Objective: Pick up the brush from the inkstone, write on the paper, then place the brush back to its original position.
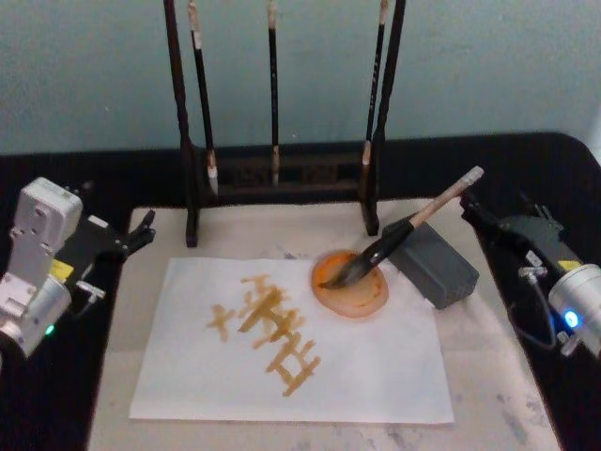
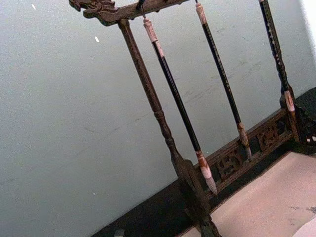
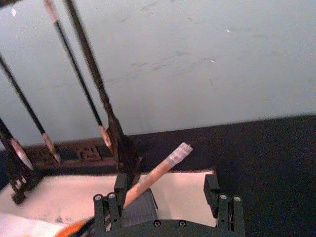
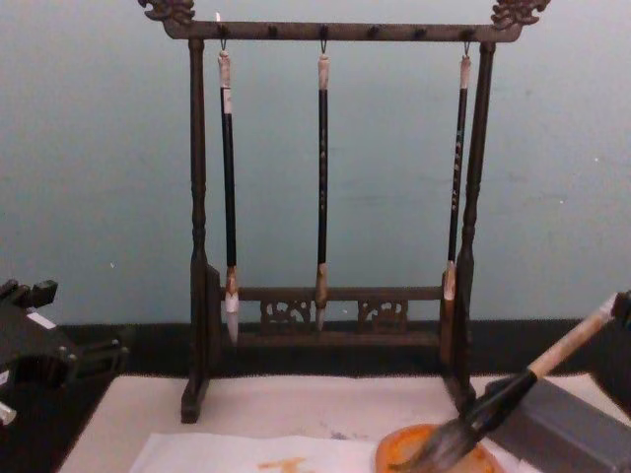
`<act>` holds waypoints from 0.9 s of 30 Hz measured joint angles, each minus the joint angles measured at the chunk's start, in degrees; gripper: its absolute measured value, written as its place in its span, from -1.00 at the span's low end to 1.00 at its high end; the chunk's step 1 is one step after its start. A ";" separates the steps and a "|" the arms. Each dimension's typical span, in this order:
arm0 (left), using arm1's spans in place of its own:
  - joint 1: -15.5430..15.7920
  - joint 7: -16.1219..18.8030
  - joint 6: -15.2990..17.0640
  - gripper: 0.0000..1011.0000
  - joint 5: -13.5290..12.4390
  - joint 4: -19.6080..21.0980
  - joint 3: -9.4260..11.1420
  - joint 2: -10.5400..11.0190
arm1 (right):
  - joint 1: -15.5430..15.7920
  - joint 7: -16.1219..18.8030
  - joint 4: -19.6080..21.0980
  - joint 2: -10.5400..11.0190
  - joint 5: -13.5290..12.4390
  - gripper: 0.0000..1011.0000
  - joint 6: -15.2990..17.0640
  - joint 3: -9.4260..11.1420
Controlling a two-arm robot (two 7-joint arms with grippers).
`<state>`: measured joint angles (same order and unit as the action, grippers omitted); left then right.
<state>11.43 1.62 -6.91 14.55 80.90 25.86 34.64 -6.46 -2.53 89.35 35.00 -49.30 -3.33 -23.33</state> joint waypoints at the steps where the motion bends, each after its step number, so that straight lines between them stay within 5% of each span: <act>1: 0.00 0.00 0.00 1.00 0.00 0.00 0.00 0.00 | 0.15 -0.36 0.00 -0.04 1.43 0.98 -0.63 -0.39; 5: 0.00 0.00 0.00 1.00 0.00 0.00 0.00 0.00 | 0.56 -0.90 -0.06 -0.25 7.38 0.98 -3.62 -2.26; 9: 0.00 0.00 0.00 1.00 0.00 0.01 0.00 0.00 | 0.77 -1.42 -0.11 -0.41 16.23 0.98 -7.98 -4.92; 15: 0.00 0.00 0.00 1.00 0.00 0.00 0.00 0.00 | 0.87 -5.29 -0.51 -0.90 26.94 0.98 -10.07 -7.34; 20: 0.00 0.00 0.00 1.00 0.00 0.00 0.00 0.00 | 1.65 -6.23 -0.52 -1.35 28.45 0.98 -9.70 -7.29; 27: 0.00 0.00 0.00 1.00 0.00 0.00 0.00 0.00 | 3.31 -5.52 -0.61 -2.08 26.80 0.98 -9.77 -5.57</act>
<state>11.44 1.62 -6.91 14.55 80.90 25.86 34.64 -3.16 -8.05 88.74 32.92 -22.50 -13.10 -28.91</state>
